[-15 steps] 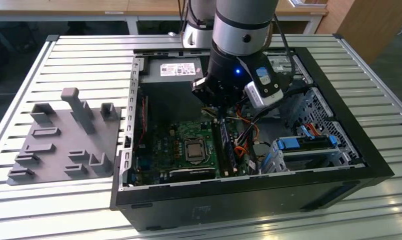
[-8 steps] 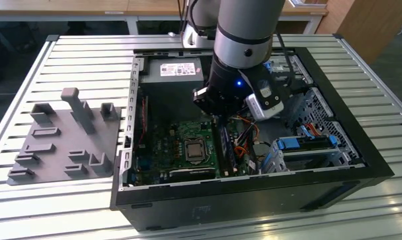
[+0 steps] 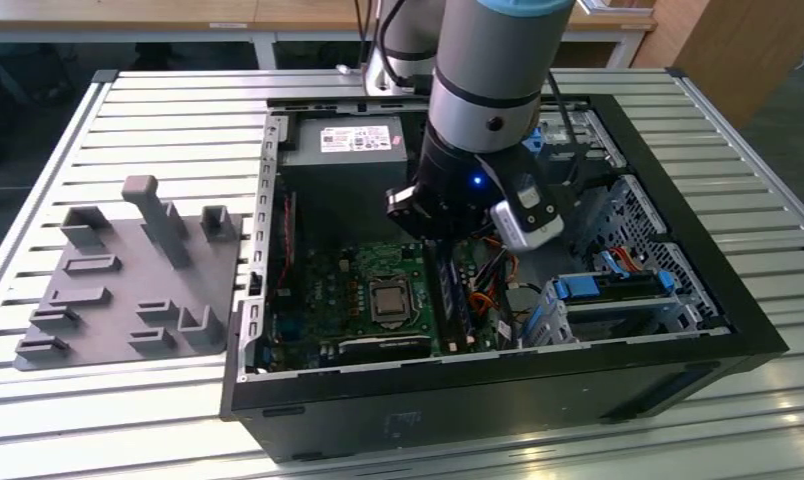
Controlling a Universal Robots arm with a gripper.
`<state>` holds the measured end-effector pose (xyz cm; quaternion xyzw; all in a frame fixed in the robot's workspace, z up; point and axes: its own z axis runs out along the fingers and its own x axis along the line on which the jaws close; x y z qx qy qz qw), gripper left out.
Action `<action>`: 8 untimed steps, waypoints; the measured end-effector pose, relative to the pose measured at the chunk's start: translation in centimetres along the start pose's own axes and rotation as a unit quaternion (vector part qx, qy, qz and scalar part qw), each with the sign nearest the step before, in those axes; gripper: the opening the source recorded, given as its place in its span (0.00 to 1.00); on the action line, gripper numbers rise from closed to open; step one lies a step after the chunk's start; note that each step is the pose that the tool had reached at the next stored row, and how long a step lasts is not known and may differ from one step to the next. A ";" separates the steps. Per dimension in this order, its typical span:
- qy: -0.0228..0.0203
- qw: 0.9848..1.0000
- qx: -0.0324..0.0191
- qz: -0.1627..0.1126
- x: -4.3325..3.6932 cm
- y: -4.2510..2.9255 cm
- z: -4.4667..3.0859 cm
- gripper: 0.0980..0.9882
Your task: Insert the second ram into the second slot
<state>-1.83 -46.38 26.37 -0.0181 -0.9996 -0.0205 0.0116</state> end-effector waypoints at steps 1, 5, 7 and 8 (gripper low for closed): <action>0.000 1.000 0.000 0.000 -0.01 -0.01 0.18 0.05; 0.001 1.000 0.000 0.000 -0.12 -0.04 0.91 0.05; 0.001 1.000 0.000 0.000 -0.18 -0.05 1.26 0.05; 0.001 1.000 0.000 0.000 -0.24 -0.05 1.40 0.05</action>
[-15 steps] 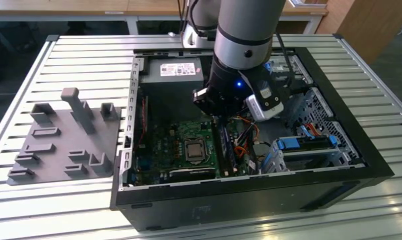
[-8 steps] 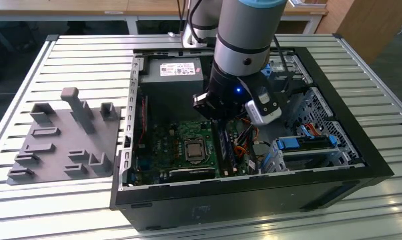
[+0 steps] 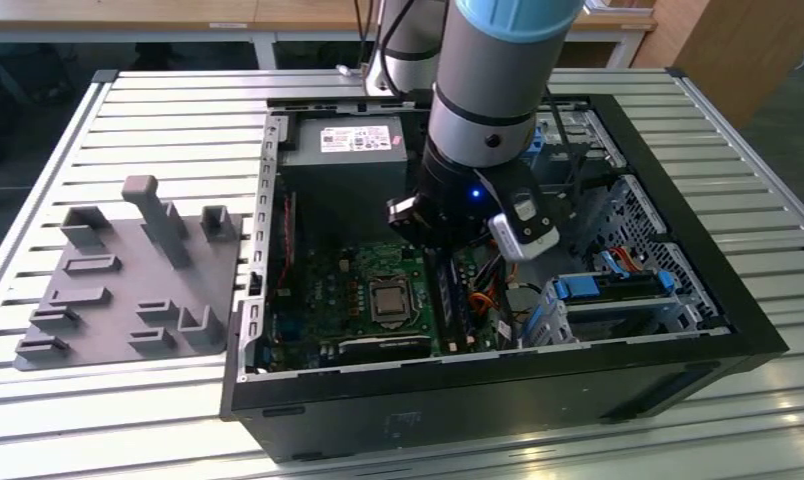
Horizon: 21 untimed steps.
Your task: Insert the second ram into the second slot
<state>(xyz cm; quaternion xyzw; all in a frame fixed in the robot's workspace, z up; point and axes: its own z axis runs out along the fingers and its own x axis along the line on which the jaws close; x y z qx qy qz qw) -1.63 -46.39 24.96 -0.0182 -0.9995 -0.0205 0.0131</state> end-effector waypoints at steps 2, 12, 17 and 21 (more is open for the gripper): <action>0.000 1.000 0.000 0.000 -0.01 0.00 0.01 0.05; 0.000 1.000 0.000 0.009 -0.05 -0.20 0.89 0.05; -0.001 1.000 0.003 0.023 -0.07 -0.25 1.44 0.05; -0.001 0.999 0.004 0.034 -0.08 -0.27 1.90 0.05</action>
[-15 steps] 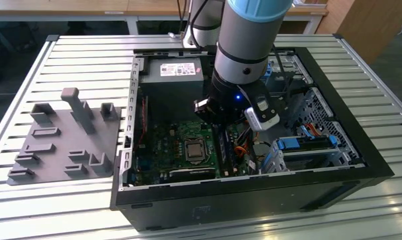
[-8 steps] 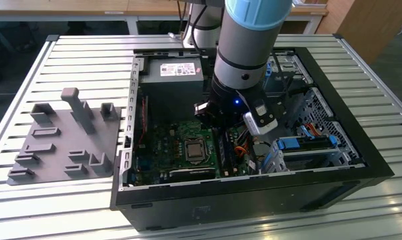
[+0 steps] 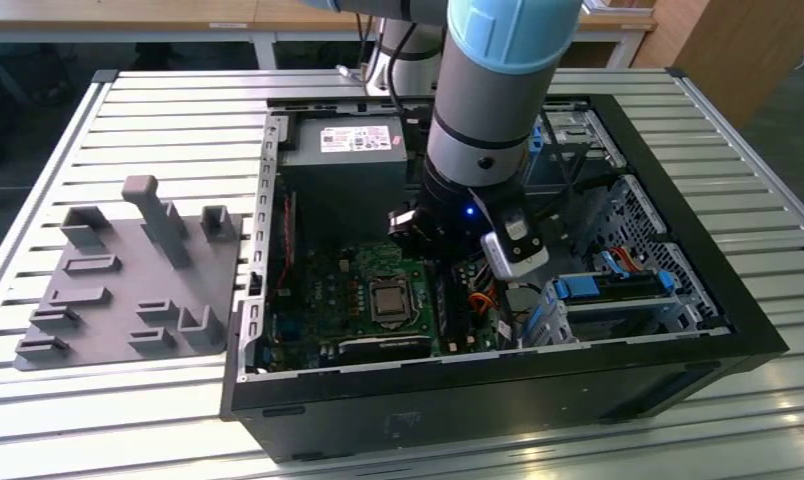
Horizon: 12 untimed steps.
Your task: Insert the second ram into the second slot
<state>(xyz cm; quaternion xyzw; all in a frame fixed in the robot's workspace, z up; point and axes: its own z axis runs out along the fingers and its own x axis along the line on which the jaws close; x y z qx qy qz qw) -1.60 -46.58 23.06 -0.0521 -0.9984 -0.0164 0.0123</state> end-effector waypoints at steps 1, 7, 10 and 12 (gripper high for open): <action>0.000 1.000 0.000 0.000 0.00 0.00 0.14 0.05; 0.000 1.000 0.000 -0.007 -0.02 -0.03 0.68 0.05; 0.000 1.000 0.000 -0.007 -0.12 -0.01 0.80 0.05; 0.000 1.000 0.000 -0.006 -0.15 -0.02 0.98 0.05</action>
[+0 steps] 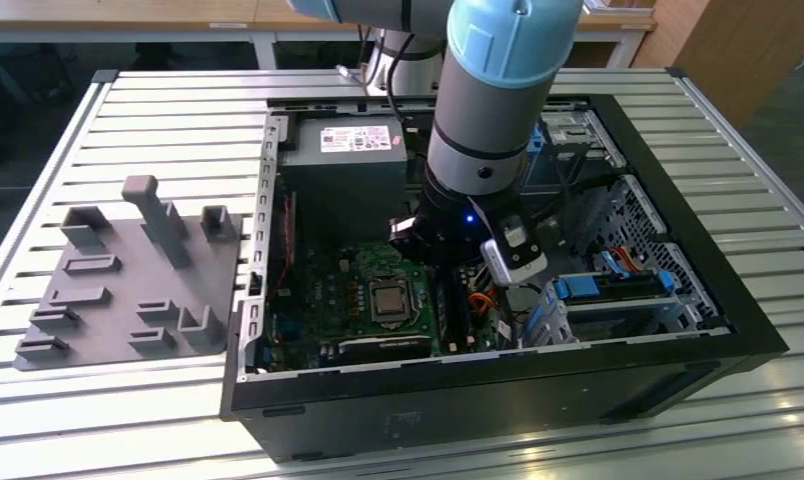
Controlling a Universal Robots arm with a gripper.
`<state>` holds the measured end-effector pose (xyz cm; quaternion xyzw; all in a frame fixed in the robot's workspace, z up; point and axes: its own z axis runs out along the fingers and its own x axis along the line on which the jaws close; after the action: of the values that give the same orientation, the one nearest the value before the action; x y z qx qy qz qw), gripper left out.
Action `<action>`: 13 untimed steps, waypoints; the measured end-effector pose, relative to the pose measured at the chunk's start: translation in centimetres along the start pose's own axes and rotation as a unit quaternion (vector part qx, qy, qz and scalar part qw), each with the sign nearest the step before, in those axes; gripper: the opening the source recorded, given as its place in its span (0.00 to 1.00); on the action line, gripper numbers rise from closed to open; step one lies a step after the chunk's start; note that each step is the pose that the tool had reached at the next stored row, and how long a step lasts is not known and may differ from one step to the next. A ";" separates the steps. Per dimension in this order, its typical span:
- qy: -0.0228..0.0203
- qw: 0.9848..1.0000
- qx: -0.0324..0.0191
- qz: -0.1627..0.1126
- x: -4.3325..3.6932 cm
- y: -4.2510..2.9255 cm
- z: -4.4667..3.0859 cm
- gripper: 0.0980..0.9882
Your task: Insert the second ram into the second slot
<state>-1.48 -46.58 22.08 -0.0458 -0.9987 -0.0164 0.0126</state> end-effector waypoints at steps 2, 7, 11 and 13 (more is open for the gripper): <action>0.000 1.000 0.000 0.000 0.00 0.00 0.11 0.05; 0.000 1.000 0.000 0.000 -0.02 -0.01 0.46 0.05; 0.000 1.000 0.000 0.000 -0.02 -0.02 0.55 0.05; 0.000 1.000 0.000 0.000 -0.02 -0.02 0.57 0.05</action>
<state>-1.48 -46.58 21.51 -0.0462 -0.9987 -0.0163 0.0126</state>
